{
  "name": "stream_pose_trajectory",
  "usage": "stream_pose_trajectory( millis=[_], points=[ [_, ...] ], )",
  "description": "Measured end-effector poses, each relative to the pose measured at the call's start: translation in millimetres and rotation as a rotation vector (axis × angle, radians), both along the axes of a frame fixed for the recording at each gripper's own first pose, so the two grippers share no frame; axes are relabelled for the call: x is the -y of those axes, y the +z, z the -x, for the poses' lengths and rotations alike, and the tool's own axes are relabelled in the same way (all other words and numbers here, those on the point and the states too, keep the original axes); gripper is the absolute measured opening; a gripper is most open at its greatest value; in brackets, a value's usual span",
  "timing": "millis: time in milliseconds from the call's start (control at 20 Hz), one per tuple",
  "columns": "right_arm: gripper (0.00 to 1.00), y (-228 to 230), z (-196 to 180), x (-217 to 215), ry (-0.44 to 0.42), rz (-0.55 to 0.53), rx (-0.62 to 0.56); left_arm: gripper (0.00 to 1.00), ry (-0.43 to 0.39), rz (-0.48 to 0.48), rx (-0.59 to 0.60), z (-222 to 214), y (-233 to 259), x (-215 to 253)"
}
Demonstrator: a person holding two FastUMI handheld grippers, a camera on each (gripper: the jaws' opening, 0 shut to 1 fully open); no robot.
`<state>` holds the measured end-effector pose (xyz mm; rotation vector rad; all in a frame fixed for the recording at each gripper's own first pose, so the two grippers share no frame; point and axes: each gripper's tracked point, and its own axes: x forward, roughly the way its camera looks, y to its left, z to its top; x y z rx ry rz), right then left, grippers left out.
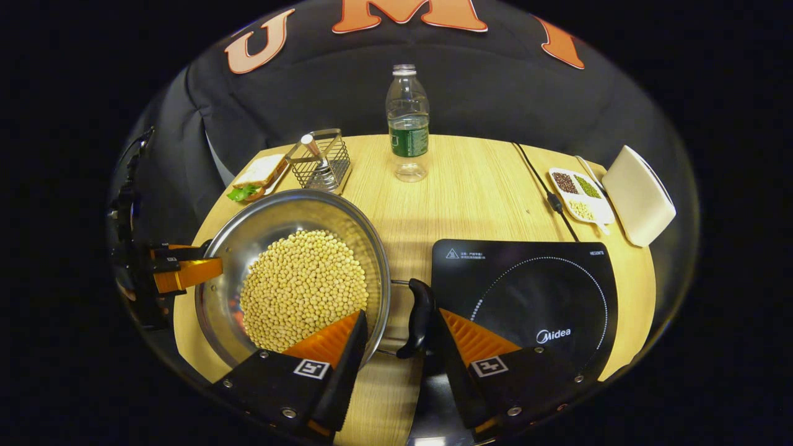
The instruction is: First push the handle of the pot to place it horizontally, then grasp the pot with both hands and set it on the induction cooktop.
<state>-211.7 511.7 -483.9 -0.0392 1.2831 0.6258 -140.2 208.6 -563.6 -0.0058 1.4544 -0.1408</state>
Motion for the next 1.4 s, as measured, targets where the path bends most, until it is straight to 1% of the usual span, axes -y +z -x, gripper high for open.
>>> stream_pose_trajectory(
  millis=[50,200,300,500,650,750,800,850,950,1050,1100,1150,1200,1250,1400],
  points=[
    [0.66,-0.4,-4.1,0.4,-0.003,-0.006,-0.003,0.90,-0.003,-0.005,0.002,-2.6,-1.2,3.0],
    [0.66,2.9,-18.5,2.7,0.021,-0.014,0.001,0.90,-0.021,-0.020,0.002,-5.2,2.7,9.8],
    [0.65,-8.9,-22.5,-0.7,0.046,-0.009,0.012,0.90,-0.019,-0.035,0.014,-12.0,6.6,12.3],
    [0.67,-20.3,-26.9,-0.1,0.030,0.008,-0.055,0.92,-0.001,-0.049,-0.006,-7.0,0.1,11.4],
    [0.66,-29.7,-23.9,-1.5,0.031,0.018,-0.088,0.91,0.047,-0.052,-0.005,-2.7,-10.5,12.9],
    [0.66,-34.3,-17.1,-1.2,0.024,0.030,-0.143,0.92,0.059,-0.067,-0.003,0.9,-15.1,8.9],
    [0.61,-35.1,-17.7,-1.8,0.008,0.028,-0.158,0.92,0.065,-0.070,-0.009,5.3,-17.6,8.1],
    [0.64,-37.6,-18.0,-2.2,0.006,0.027,-0.168,0.92,0.075,-0.075,-0.013,6.7,-18.3,6.9],
    [0.63,-38.9,-19.8,-4.0,0.010,0.025,-0.164,0.92,0.105,-0.090,-0.011,7.9,-26.0,3.8],
    [0.62,-39.4,-19.0,-5.2,0.012,0.030,-0.156,0.72,0.125,-0.083,-0.017,11.8,-28.6,8.3],
    [0.62,-39.3,-19.3,-5.0,0.013,0.030,-0.154,0.72,0.116,-0.083,-0.022,11.9,-28.5,6.5],
    [0.61,-39.9,-17.9,-5.4,0.012,0.030,-0.158,0.72,0.101,-0.083,-0.051,15.8,-28.4,7.1],
    [0.61,-38.6,-18.5,-5.8,0.010,0.028,-0.161,0.73,0.094,-0.072,-0.048,16.5,-27.3,6.4],
    [0.60,-39.1,-18.6,-5.8,0.007,0.028,-0.166,0.75,0.109,-0.065,-0.053,14.8,-26.3,6.8],
    [0.58,-39.0,-19.4,-5.4,0.008,0.030,-0.160,0.75,0.153,-0.052,-0.040,13.4,-34.3,8.8]
  ],
)
